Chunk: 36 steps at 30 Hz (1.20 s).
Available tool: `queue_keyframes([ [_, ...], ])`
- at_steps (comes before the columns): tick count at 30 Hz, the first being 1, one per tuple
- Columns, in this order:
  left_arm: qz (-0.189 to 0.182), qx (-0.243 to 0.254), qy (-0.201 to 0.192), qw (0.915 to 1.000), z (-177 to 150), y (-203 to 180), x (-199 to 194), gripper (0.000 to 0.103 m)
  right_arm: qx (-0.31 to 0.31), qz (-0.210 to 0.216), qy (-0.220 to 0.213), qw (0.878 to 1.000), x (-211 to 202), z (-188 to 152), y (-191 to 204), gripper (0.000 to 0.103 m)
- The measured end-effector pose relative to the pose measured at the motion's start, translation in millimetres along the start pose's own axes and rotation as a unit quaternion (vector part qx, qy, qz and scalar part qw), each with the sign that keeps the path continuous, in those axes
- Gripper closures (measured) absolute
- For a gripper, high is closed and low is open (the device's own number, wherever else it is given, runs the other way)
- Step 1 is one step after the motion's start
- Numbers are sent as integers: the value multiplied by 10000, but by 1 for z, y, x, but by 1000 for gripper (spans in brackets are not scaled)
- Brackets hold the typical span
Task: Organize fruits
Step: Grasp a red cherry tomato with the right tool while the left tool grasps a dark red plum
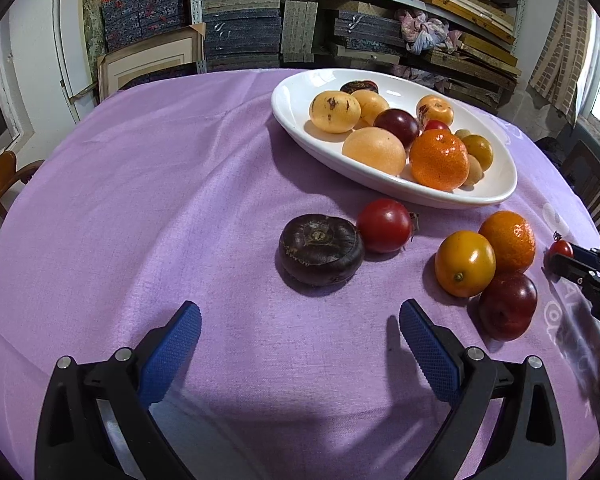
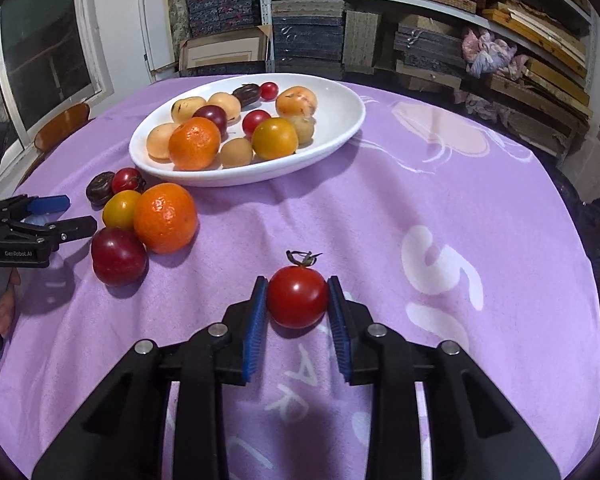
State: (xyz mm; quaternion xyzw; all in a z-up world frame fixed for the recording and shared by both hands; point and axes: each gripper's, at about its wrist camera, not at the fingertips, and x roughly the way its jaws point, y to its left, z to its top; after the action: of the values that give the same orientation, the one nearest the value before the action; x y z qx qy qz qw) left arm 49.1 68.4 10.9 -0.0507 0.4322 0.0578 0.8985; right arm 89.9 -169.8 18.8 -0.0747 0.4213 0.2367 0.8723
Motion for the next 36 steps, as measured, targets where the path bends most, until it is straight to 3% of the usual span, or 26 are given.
queue_keyframes([
  [3,-17,-60,-259,9996,1,0,-9,3,31,58,123,9999,3,-1,-1,73],
  [7,-430,39,-496,9978,5,-10,-21,3,-76,-16,163,9998,4,-3,4,73],
  [13,-748,793,-594,9923,0,-48,-27,3,-5,115,161,9998,4,-3,1,70],
  [16,-593,1352,-896,9850,-5,-75,-38,3,-12,158,165,9997,4,-2,2,67],
  [21,-493,1812,-675,9799,-2,-114,-26,4,-40,183,171,9997,5,-2,4,64],
  [23,-613,1856,-488,9795,-3,-124,-19,19,-31,234,171,9996,4,-2,3,63],
  [31,-732,1572,-258,9845,-3,-126,-7,29,-33,283,173,9994,5,-1,4,60],
  [34,-947,1388,102,9857,-5,-120,6,57,-35,281,173,9994,5,-1,4,60],
  [36,-961,1361,-4,9860,-7,-118,5,58,-38,280,172,9995,5,-1,4,60],
])
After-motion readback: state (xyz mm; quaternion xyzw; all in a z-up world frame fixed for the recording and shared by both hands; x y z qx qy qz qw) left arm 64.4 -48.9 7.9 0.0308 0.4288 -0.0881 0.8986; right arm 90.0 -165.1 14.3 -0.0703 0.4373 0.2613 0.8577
